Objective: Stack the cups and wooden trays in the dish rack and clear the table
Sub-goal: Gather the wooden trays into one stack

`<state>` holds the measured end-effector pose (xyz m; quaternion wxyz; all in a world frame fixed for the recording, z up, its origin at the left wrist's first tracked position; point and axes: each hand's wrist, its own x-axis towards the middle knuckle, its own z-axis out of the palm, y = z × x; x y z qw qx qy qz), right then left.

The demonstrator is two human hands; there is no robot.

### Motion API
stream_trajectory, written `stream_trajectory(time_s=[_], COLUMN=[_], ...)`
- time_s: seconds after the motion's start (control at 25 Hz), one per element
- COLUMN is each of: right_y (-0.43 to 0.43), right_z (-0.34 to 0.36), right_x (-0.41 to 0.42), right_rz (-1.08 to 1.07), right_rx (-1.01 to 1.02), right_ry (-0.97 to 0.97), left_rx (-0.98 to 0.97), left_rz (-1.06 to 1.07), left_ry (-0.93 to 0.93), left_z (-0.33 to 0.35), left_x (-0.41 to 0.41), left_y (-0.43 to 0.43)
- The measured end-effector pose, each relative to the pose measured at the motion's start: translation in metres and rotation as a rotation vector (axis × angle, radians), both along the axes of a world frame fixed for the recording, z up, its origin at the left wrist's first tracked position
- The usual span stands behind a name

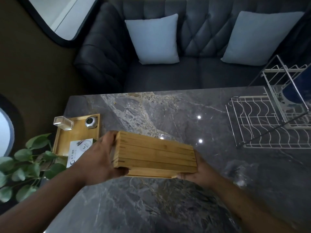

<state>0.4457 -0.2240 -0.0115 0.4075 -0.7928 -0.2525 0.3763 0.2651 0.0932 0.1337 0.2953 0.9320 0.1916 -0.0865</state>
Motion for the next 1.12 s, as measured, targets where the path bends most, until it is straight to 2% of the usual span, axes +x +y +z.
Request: stream_trajectory(time_s=[0.28,0.36,0.52,0.64,0.88,1.0,1.12], right_y=[-0.018,-0.021,0.004,0.011,-0.014,-0.019,-0.027], right_z=[0.020,0.033,0.073,0.091,0.086,0.083,0.080], right_x=[0.006,0.003,-0.008,-0.012,-0.007,-0.004,0.001], right_rz=[0.022,0.021,0.128,0.055,-0.047,-0.059,-0.059], right_rx=[-0.114,-0.175,-0.055,0.016,0.018,0.036,0.057], right_ry=[-0.065,-0.152,-0.359,-0.349,-0.293,-0.257,-0.236], left_rx=[0.151,0.191,0.281,0.325,0.331,0.178,-0.310], left_rz=[-0.114,-0.151,-0.279,-0.335,-0.445,-0.350,-0.148], left_ry=[0.002,0.002,-0.040,-0.104,-0.111,-0.071,0.002], left_z=[0.033,0.041,0.055,0.059,0.049,0.039,0.018], left_x=[0.026,0.036,0.061,0.078,0.092,0.077,0.059], left_y=[-0.038,-0.051,-0.084,-0.104,-0.108,-0.090,-0.079])
